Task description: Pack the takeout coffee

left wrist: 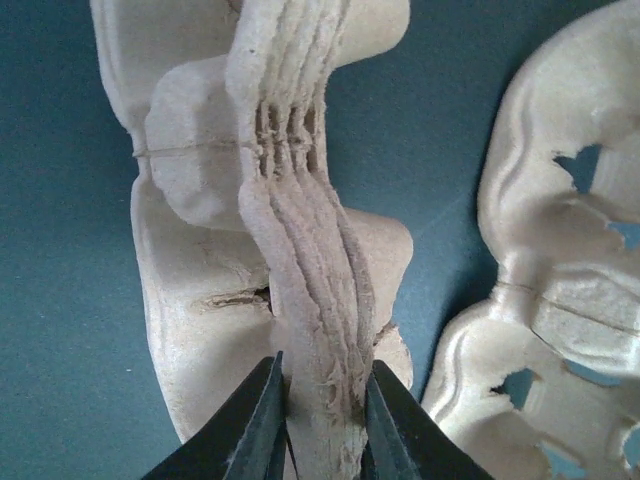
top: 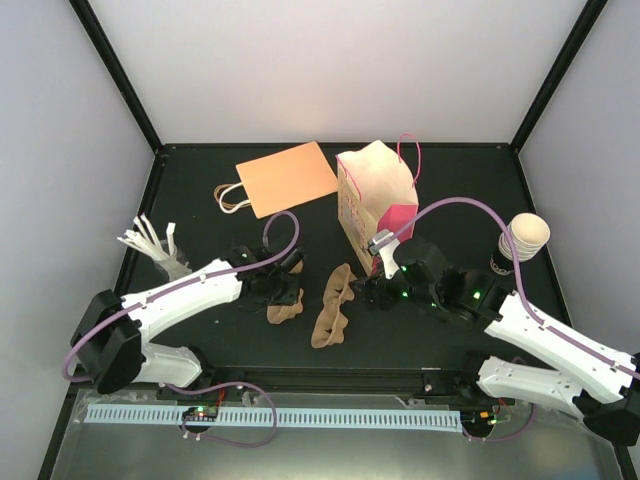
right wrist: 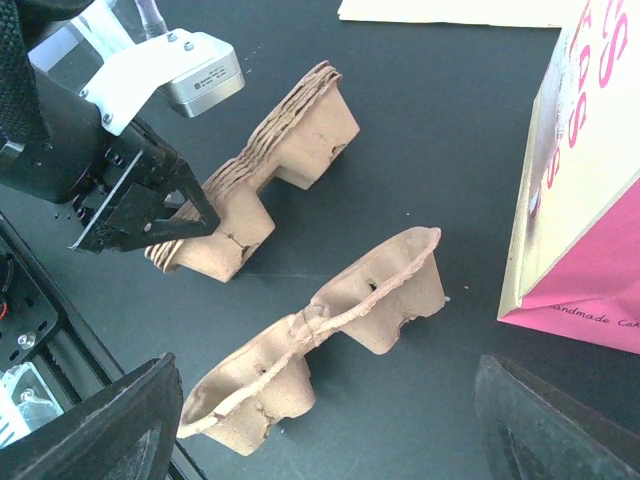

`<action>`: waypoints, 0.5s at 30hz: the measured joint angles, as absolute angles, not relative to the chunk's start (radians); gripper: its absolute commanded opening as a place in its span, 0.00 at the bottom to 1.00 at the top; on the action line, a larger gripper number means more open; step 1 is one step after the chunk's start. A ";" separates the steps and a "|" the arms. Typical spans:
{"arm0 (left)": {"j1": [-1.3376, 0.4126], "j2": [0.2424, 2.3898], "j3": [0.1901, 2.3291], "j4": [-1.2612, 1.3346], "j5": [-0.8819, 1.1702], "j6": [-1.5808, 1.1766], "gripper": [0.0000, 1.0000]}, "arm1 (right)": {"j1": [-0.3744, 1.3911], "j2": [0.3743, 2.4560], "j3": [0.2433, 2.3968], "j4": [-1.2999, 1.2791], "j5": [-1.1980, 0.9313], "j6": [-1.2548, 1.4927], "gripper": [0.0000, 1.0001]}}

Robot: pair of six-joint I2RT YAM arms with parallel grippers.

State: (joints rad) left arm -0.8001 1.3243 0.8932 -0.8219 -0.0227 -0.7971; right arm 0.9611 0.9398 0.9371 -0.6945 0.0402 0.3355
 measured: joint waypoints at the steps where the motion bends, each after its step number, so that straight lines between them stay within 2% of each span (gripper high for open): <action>1: -0.798 1.324 0.893 -0.826 -0.031 -0.801 0.20 | 0.961 0.940 0.937 -0.694 0.040 0.336 0.82; 8: -0.774 1.338 0.918 -0.951 -0.187 -0.831 0.20 | 0.961 0.953 0.936 -0.681 0.039 0.335 0.82; 15: -0.597 1.403 0.935 -1.132 -0.440 -0.848 0.25 | 0.961 0.953 0.936 -0.680 0.040 0.335 0.82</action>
State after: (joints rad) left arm -0.5972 1.4033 0.9348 -1.1324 -0.4404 -0.8478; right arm 0.9611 0.9527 0.9360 -0.6796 0.0399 0.3347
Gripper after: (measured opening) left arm 0.214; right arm 0.825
